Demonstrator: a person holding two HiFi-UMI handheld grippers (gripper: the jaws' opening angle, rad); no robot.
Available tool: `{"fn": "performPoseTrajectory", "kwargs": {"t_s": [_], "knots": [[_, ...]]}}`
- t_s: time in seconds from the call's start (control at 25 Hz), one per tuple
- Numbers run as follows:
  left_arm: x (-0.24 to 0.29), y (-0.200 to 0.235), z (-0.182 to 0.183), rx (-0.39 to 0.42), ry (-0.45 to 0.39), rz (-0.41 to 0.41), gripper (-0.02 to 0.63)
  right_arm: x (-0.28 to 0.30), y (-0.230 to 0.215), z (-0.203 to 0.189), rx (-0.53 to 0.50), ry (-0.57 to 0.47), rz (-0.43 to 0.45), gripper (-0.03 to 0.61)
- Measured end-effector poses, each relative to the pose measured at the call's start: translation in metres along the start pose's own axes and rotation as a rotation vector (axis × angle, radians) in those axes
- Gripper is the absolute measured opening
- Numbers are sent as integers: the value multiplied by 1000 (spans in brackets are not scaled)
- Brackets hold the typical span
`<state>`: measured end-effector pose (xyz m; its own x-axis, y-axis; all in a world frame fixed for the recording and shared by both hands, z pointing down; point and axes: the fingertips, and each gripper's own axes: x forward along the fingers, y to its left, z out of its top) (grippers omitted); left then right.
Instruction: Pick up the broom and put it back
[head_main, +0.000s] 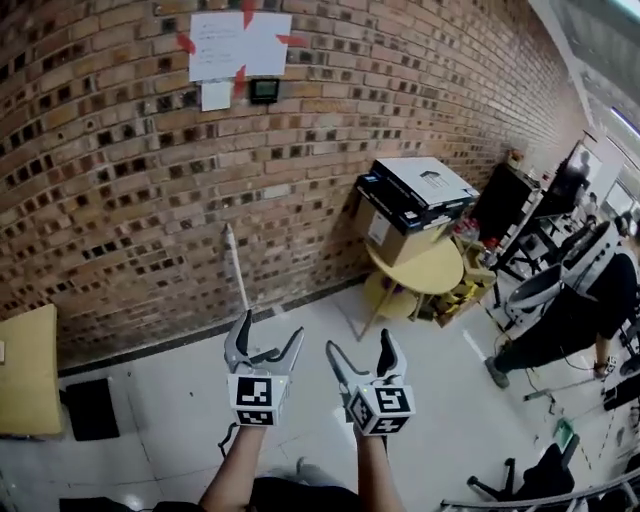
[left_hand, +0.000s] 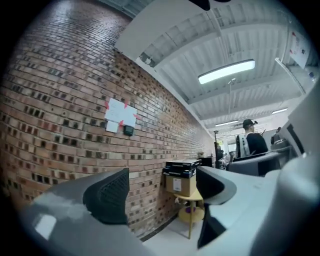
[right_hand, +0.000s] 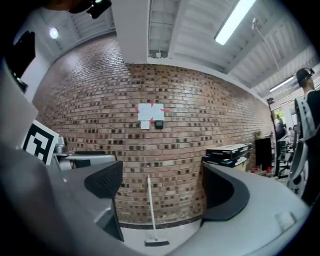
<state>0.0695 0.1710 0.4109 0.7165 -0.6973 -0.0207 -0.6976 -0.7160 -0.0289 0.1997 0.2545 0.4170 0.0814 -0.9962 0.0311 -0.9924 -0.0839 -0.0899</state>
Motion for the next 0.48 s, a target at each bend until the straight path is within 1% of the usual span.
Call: {"fn": "performPoseTrajectory", "kwargs": {"t_s": [0.12, 0.2, 0.28, 0.4, 0.48], "knots": [[-12, 57, -1, -3, 10, 152, 422, 49, 40, 2, -19, -16, 151, 499], [-12, 79, 1, 2, 12, 209, 420, 71, 56, 8, -57, -38, 210, 499], [-11, 98, -1, 32, 22, 261, 406, 93, 71, 10, -75, -35, 280, 499], [-18, 132, 4, 68, 36, 372, 402, 130, 102, 13, -63, -26, 419, 493], [-19, 142, 8, 72, 35, 423, 372, 146, 112, 15, -61, -22, 480, 482]]}}
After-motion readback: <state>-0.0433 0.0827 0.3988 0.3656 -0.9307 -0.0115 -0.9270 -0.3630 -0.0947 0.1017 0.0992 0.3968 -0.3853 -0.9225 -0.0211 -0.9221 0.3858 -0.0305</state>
